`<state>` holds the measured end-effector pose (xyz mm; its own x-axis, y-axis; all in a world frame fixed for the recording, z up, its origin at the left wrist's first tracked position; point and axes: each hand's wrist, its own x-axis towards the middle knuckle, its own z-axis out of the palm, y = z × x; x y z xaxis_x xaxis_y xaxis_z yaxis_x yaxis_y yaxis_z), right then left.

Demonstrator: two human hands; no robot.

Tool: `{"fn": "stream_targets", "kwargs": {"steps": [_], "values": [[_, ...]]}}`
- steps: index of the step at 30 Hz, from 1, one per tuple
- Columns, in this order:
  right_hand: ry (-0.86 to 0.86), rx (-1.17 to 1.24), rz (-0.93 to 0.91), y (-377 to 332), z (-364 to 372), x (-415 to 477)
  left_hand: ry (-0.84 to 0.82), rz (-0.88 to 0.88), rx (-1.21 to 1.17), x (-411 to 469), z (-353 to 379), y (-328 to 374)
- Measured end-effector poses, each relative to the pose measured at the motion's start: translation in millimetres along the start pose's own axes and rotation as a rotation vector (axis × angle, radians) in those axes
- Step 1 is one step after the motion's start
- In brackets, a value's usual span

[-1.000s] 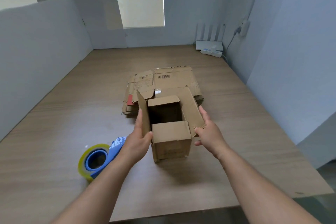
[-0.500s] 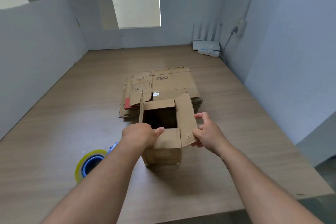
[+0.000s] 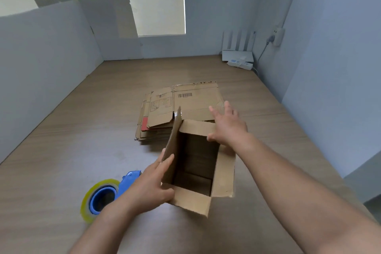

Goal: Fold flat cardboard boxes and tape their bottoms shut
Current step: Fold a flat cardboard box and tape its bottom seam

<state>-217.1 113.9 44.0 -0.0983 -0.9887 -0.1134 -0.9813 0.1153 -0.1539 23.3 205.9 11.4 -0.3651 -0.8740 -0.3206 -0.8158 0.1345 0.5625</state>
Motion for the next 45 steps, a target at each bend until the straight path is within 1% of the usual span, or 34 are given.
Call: {"fn": "stream_targets", "kwargs": {"steps": [2, 5, 7, 9, 11, 13, 17, 19, 21, 24, 25, 27, 30, 33, 35, 36, 40, 45], "values": [[-0.045, -0.054, -0.030, -6, -5, 12, 0.017, -0.010, -0.033, -3, 3, -8], [0.034, 0.065, -0.024, -9, -7, 29, 0.059, -0.024, -0.076, -9, 1, -14], [0.096, 0.110, 0.028, -7, -5, 39, 0.047, 0.012, -0.107, -11, 2, -15], [0.084, 0.185, 0.115, -3, 3, 46, 0.031, 0.073, -0.174, -13, 4, -9], [0.058, 0.274, 0.185, 2, 12, 49, 0.028, 0.093, -0.235, -13, 5, -2], [0.084, 0.354, 0.207, 6, 14, 48, 0.071, 0.091, -0.285, -10, 8, 3], [0.134, 0.593, 0.177, 8, 9, 17, 0.210, 0.061, -0.359, -4, 12, 4], [0.125, 0.581, 0.219, 8, 11, -17, 0.226, 0.024, -0.355, -2, 12, 6], [0.067, 0.503, 0.253, 8, 18, -58, 0.236, -0.036, -0.348, 1, 10, 8], [-0.018, 0.383, 0.240, -1, 33, -111, 0.277, -0.149, -0.312, 7, 3, 9], [-0.015, 0.343, 0.229, -4, 37, -122, 0.285, -0.186, -0.307, 8, 1, 9], [0.044, 0.313, 0.220, -9, 43, -133, 0.290, -0.216, -0.316, 8, -4, 9], [0.145, 0.367, 0.203, -11, 44, -138, 0.259, -0.196, -0.283, 2, -7, 14], [0.190, 0.373, 0.135, -10, 42, -141, 0.177, -0.197, -0.236, -14, -3, 17], [0.199, 0.356, 0.068, -9, 41, -144, 0.210, -0.230, -0.263, -26, 5, 19], [0.202, 0.343, 0.034, -8, 41, -145, 0.255, -0.252, -0.267, -31, 9, 22], [0.231, 0.273, -0.116, -1, 41, -159, 0.426, -0.316, -0.148, -60, 32, 40], [0.311, 0.331, -0.349, 9, 33, -183, 0.671, -0.329, -0.299, -117, 68, 61]]}}
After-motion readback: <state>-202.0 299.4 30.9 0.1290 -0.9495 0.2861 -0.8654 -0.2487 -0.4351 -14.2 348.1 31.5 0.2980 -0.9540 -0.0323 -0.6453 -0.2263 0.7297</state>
